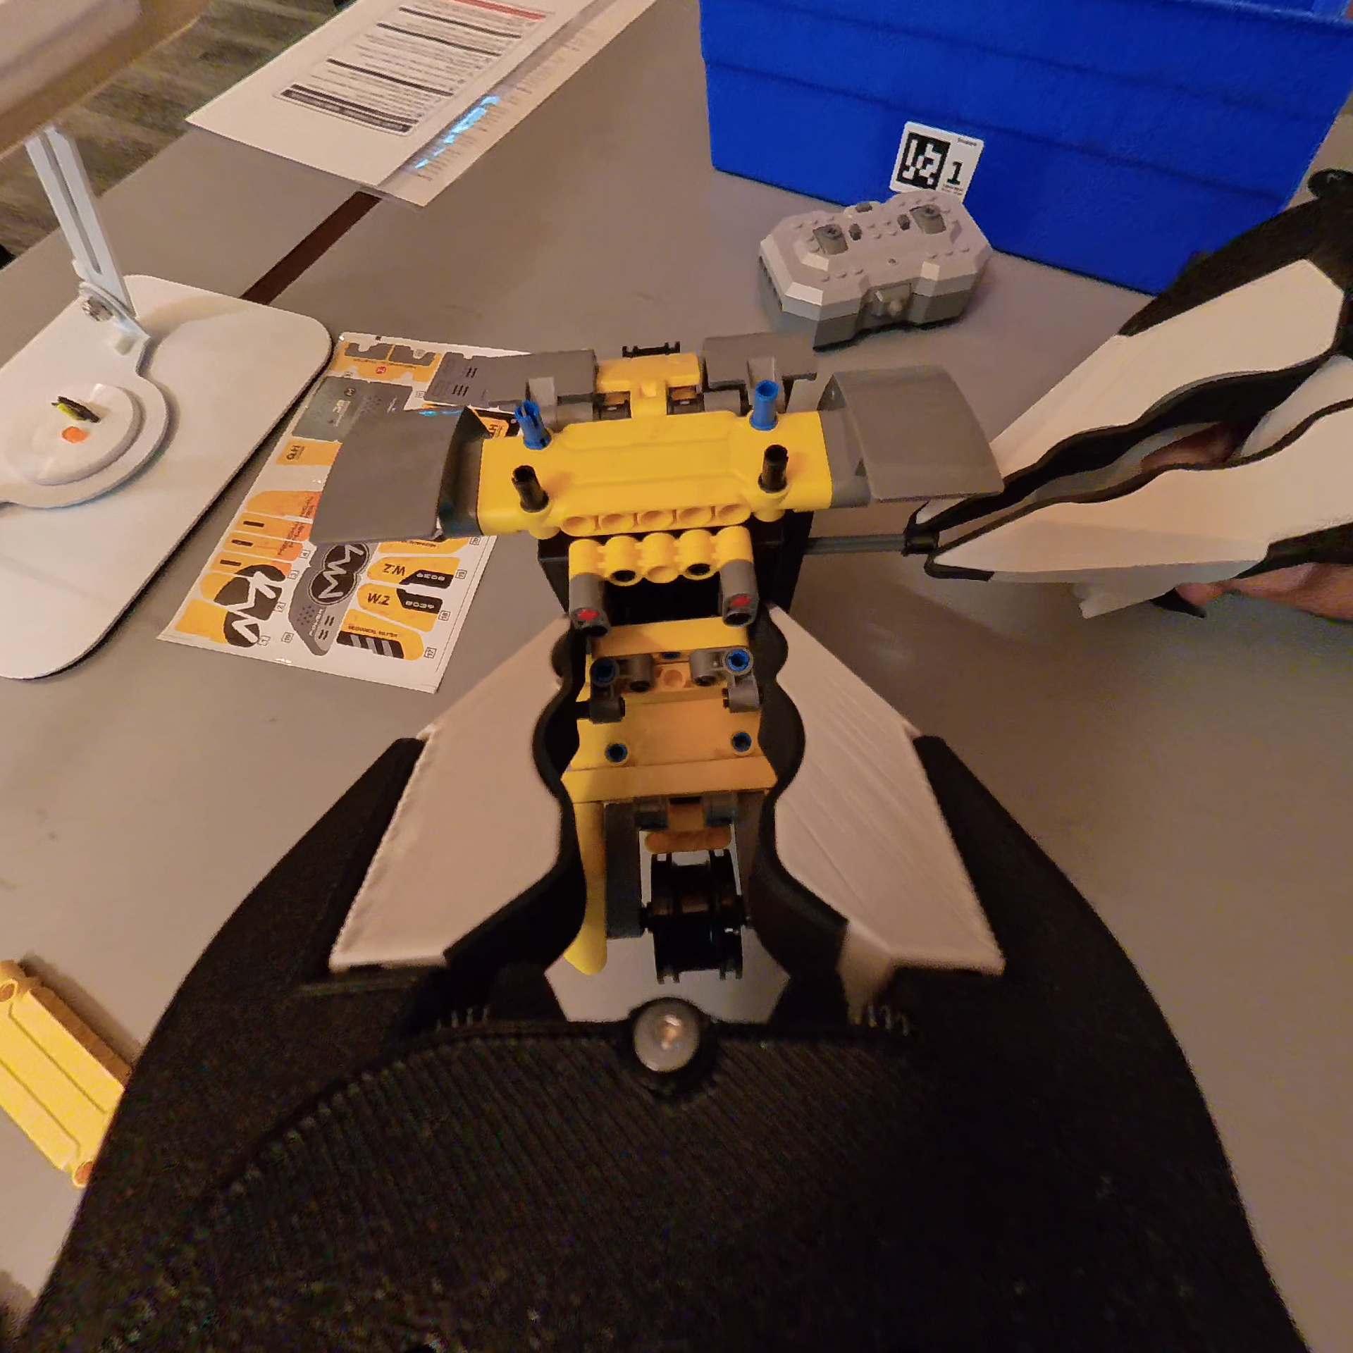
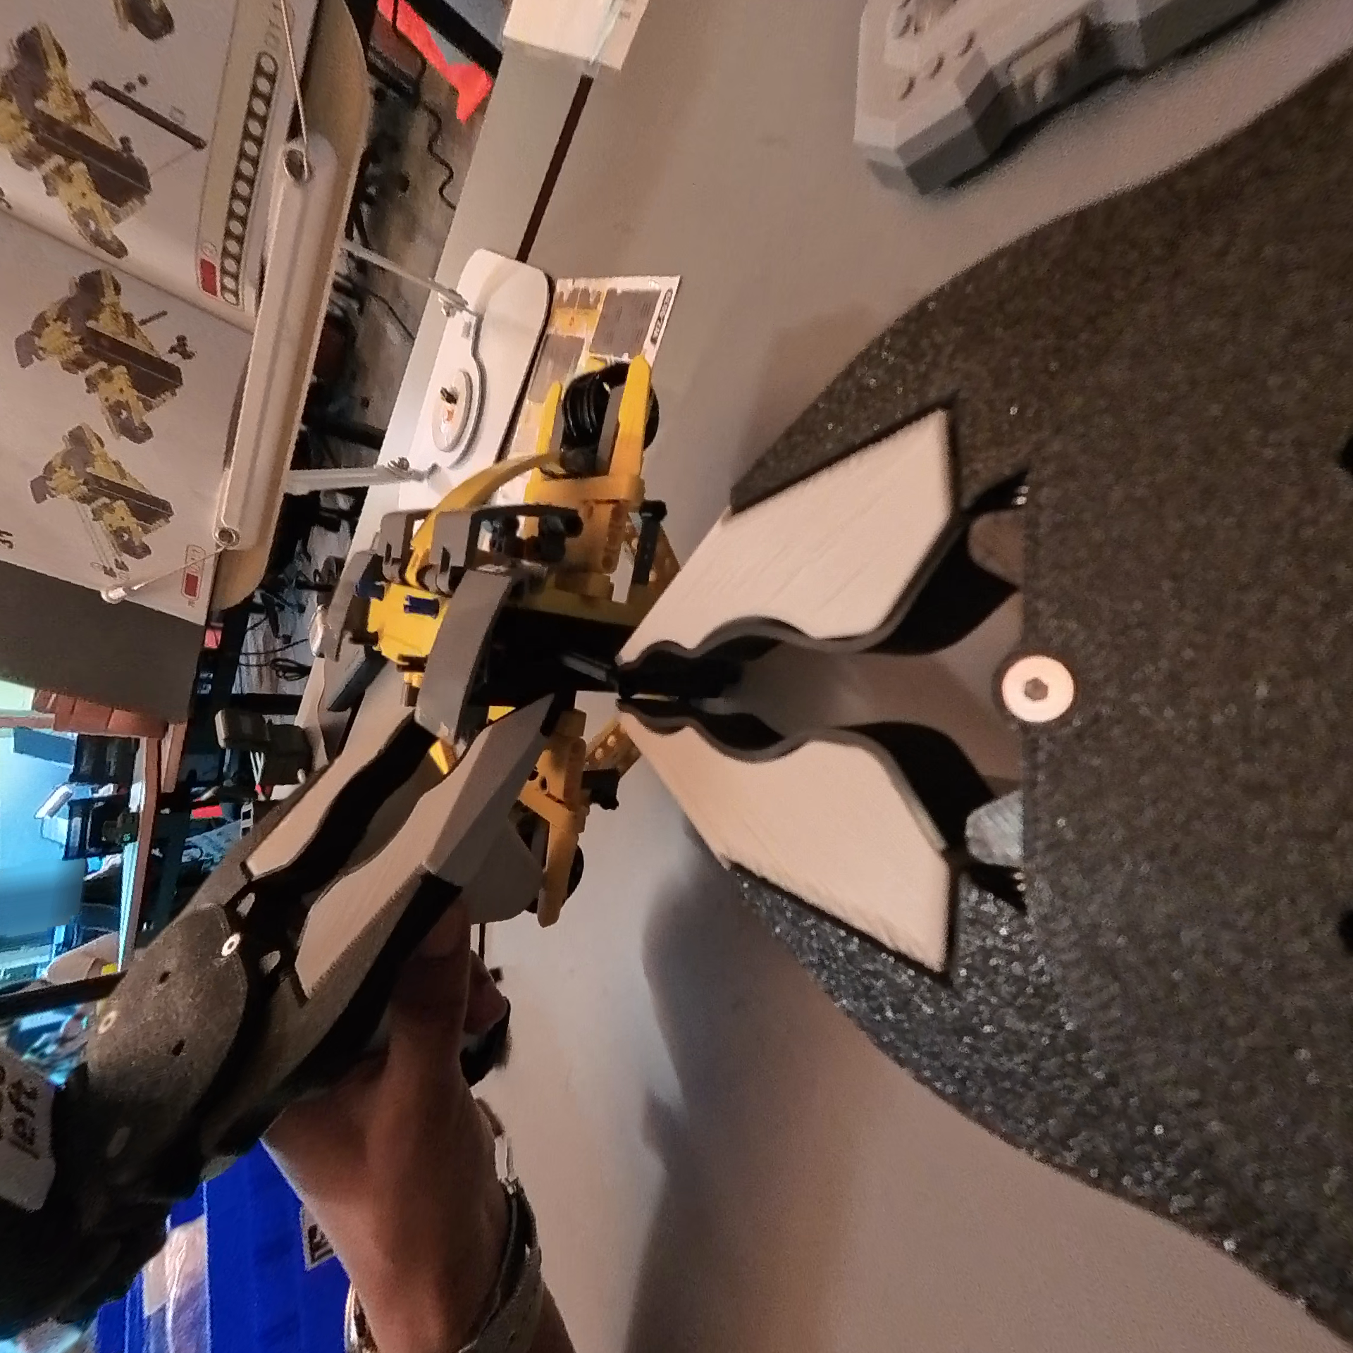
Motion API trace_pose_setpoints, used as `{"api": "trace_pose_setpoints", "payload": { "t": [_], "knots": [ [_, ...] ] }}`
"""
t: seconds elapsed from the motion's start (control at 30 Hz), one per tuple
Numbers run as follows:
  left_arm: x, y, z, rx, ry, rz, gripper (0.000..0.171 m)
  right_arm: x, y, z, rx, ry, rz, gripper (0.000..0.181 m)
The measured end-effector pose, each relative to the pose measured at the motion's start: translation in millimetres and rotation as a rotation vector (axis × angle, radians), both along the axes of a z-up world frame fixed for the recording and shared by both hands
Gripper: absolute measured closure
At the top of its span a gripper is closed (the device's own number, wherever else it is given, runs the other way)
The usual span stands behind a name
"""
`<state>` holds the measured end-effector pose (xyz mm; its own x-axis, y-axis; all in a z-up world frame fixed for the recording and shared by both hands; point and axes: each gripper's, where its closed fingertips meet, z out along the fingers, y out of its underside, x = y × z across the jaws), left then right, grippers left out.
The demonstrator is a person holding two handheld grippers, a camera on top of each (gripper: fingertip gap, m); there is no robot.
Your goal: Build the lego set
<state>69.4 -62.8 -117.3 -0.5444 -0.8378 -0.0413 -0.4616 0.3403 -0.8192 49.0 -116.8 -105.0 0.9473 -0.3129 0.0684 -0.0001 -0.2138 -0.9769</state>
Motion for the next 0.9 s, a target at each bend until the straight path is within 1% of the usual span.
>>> {"api": "trace_pose_setpoints", "payload": {
  "t": [0.13,0.2,0.23,0.27,0.3,0.33,0.5,0.67,0.73,0.8,0.9],
  "knots": [
    [0,1,0,-0.002,0.001,-0.005,0.129,1,0,0,0.015,0.047,0.039,0.175],
    [-1,0,0,-0.008,0.004,-0.020,0.126,3,0,0,0.020,0.066,0.048,0.175],
    [-1,-1,1,-0.019,0.006,-0.025,0.121,4,0,0,0.022,0.075,0.049,0.175],
    [-2,-1,1,-0.031,0.007,-0.026,0.113,4,0,0,0.025,0.084,0.053,0.175],
    [-1,1,1,-0.032,0.004,-0.015,0.099,4,0,0,0.026,0.087,0.056,0.175],
    [0,3,0,-0.029,-0.001,-0.007,0.093,4,0,0,0.026,0.088,0.058,0.175],
    [9,7,0,-0.024,-0.012,0.029,0.071,4,0,0,0.022,0.079,0.068,0.175],
    [12,3,-1,0.014,0.007,-0.003,0.076,4,1,0,0.025,0.091,0.083,0.175],
    [14,1,1,0.011,0.014,-0.035,0.087,4,1,0,0.024,0.092,0.088,0.175],
    [15,-4,2,-0.003,0.034,-0.078,0.103,4,1,0,0.024,0.093,0.089,0.175],
    [16,-6,2,-0.019,0.064,-0.103,0.112,6,-1,0,0.028,0.095,0.082,0.175]
  ]
}}
